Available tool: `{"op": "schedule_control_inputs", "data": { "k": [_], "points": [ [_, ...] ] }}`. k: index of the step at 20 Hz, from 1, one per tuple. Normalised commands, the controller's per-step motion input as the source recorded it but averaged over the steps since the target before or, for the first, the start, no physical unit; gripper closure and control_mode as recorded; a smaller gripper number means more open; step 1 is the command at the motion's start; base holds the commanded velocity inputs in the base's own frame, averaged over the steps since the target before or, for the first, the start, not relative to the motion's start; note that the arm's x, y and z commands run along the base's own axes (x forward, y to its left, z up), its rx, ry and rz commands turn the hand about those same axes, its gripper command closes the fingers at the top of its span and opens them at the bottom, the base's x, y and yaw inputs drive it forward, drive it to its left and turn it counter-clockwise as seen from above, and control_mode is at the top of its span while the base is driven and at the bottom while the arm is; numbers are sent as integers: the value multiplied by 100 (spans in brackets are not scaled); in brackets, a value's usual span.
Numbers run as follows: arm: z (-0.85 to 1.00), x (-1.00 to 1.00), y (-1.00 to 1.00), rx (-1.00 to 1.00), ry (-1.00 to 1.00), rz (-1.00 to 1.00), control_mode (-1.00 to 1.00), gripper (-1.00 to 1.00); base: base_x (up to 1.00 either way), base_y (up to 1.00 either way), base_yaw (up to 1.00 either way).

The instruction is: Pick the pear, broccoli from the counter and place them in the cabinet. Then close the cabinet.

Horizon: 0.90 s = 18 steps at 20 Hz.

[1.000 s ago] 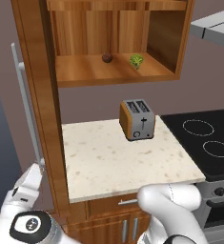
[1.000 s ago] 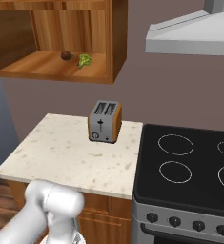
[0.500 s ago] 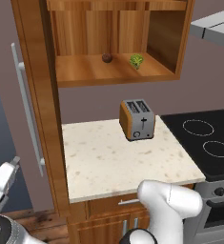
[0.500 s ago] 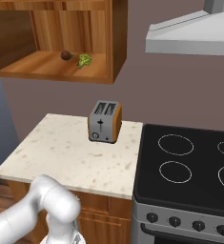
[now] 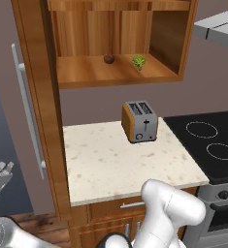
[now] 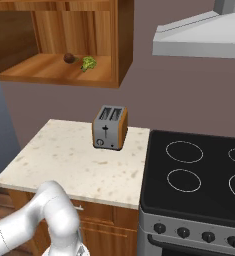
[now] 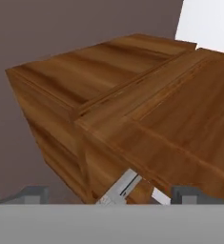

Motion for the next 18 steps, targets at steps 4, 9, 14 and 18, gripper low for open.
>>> {"op": "schedule_control_inputs", "data": {
  "k": [4, 9, 14, 18],
  "points": [
    [33, 3, 0, -12, -27, -4, -100, -100, 0, 0, 0],
    [9, 0, -11, -4, -23, -3, -100, -100, 0, 0, 0],
    [8, -22, -35, 0, -26, 0, -100, -100, 0, 0, 0],
    [43, -30, -48, 1, -20, 0, -100, -100, 0, 0, 0]
  ]
}}
